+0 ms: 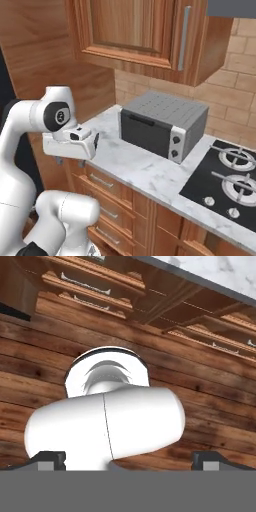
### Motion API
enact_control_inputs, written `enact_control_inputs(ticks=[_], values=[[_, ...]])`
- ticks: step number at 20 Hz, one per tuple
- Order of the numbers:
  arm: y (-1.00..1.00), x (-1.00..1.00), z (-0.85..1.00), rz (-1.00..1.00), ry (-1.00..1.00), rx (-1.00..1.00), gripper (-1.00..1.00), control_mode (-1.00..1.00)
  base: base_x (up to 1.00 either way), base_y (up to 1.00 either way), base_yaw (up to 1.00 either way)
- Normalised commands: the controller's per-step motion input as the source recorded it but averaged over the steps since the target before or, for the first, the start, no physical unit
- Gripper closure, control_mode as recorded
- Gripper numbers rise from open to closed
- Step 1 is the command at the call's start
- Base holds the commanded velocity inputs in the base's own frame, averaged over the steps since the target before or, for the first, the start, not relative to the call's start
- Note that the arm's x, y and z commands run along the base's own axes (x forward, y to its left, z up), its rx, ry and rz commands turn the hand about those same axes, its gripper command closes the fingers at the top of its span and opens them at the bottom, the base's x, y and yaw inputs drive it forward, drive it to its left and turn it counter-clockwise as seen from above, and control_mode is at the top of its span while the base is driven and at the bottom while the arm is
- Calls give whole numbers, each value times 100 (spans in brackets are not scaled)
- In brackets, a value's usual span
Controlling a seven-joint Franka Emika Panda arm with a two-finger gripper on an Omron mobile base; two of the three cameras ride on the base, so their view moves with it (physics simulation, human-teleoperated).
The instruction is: Retrieve the butter from the fridge and place it on a plate on the dining table. Then retrieve the butter knife by the fridge and place it near the plate.
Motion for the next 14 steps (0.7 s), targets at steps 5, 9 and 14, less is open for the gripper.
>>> enact_control_inputs(ticks=[5,9,14], values=[[0,0,0,0,0,0,-100,100,32,47,-17],[0,0,0,0,0,0,-100,100,55,2,-6],[0,0,0,0,0,0,-100,100,37,-1,-1]])
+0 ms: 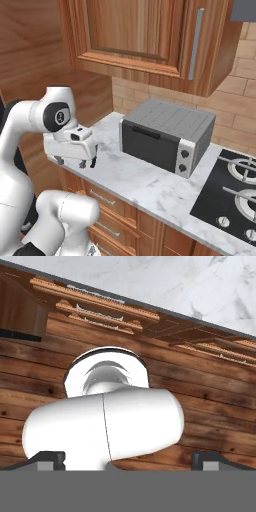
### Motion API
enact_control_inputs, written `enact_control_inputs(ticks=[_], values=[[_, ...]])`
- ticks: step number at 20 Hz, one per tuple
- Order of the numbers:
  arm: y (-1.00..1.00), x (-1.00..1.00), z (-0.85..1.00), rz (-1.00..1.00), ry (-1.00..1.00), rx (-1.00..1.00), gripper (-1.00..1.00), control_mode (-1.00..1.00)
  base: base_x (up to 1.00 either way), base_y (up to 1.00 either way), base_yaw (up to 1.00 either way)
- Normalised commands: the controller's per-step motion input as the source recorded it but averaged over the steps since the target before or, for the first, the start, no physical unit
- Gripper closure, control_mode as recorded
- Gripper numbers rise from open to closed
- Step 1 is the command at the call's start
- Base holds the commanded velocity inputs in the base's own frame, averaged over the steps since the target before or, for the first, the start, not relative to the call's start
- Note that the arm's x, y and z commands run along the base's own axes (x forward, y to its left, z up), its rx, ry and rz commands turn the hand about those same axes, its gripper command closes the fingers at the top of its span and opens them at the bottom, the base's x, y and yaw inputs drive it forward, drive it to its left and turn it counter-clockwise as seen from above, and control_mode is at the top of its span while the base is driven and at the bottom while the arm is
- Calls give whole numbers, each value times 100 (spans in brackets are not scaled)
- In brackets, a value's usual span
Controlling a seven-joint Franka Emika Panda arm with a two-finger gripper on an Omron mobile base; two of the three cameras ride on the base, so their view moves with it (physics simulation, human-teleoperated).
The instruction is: Retrieve the butter from the fridge and place it on a plate on the dining table. Then retrieve the butter knife by the fridge and place it near the plate.
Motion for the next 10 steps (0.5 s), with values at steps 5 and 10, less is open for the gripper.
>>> enact_control_inputs(ticks=[5,10], values=[[0,0,0,0,0,0,-100,100,12,0,0],[0,0,0,0,0,0,-100,100,10,-1,0]])
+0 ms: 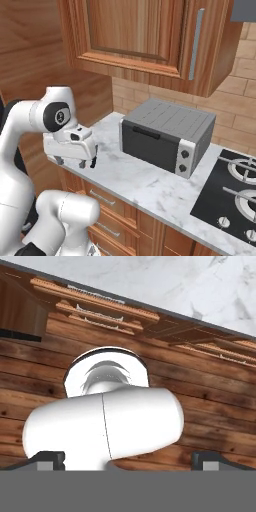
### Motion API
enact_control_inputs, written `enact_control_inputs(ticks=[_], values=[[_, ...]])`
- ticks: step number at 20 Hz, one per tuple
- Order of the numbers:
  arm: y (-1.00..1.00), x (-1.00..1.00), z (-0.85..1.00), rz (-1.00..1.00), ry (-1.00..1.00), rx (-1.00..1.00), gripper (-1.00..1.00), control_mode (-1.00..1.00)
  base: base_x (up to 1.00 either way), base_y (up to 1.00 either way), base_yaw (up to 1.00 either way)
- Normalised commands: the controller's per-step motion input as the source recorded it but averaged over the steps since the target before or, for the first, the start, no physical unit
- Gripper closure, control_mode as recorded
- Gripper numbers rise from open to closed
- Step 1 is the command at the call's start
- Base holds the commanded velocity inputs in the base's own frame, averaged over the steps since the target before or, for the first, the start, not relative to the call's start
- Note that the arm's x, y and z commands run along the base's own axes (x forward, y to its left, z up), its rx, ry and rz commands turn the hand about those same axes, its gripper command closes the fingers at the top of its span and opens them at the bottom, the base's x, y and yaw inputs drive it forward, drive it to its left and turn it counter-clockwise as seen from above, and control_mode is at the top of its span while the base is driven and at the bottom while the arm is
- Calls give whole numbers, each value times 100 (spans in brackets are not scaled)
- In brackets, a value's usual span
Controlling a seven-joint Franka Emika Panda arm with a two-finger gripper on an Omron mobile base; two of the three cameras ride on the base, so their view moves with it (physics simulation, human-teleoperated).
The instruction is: Retrieve the butter from the fridge and place it on a plate on the dining table. Then retrieve the butter knife by the fridge and place it near the plate.
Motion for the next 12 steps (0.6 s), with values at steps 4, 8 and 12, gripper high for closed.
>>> enact_control_inputs(ticks=[4,8,12], values=[[0,26,-8,0,-2,0,-100,-100,0,0,0],[0,96,-41,0,-14,1,-100,-100,0,0,0],[0,74,-42,0,-18,2,-100,-100,0,0,0]])
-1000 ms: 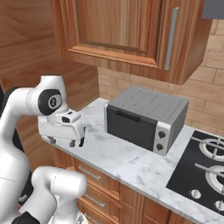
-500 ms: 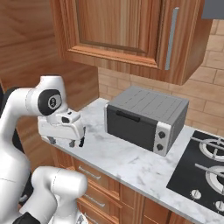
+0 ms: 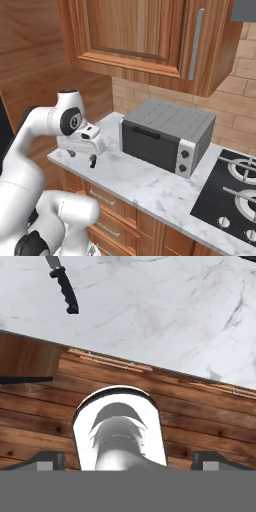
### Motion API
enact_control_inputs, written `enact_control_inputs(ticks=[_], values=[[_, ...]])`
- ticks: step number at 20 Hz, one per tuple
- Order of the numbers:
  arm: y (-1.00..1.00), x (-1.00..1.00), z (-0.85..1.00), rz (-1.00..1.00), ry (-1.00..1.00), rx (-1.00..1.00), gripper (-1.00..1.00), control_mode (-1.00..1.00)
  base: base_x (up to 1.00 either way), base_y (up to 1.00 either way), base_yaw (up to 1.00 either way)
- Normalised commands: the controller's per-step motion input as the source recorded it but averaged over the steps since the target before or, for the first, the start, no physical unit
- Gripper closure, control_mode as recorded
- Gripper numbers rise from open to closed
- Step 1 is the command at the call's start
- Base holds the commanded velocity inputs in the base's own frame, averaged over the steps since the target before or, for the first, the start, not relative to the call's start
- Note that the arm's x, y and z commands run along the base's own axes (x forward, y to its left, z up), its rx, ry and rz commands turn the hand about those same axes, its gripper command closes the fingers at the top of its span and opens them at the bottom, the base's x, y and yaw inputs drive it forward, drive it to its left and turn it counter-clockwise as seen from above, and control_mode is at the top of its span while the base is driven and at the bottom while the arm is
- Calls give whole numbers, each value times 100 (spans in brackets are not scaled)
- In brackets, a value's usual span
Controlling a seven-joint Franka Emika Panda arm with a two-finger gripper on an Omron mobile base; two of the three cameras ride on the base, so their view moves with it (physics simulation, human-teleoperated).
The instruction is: Retrieve the butter from the fridge and place it on a plate on the dining table. Then retrieve the butter knife by the fridge and place it near the plate.
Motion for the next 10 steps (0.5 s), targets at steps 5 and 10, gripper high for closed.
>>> enact_control_inputs(ticks=[5,10], values=[[4,58,-41,0,-13,14,-100,-100,0,0,0],[21,62,-26,9,1,8,-100,-100,0,0,0]])
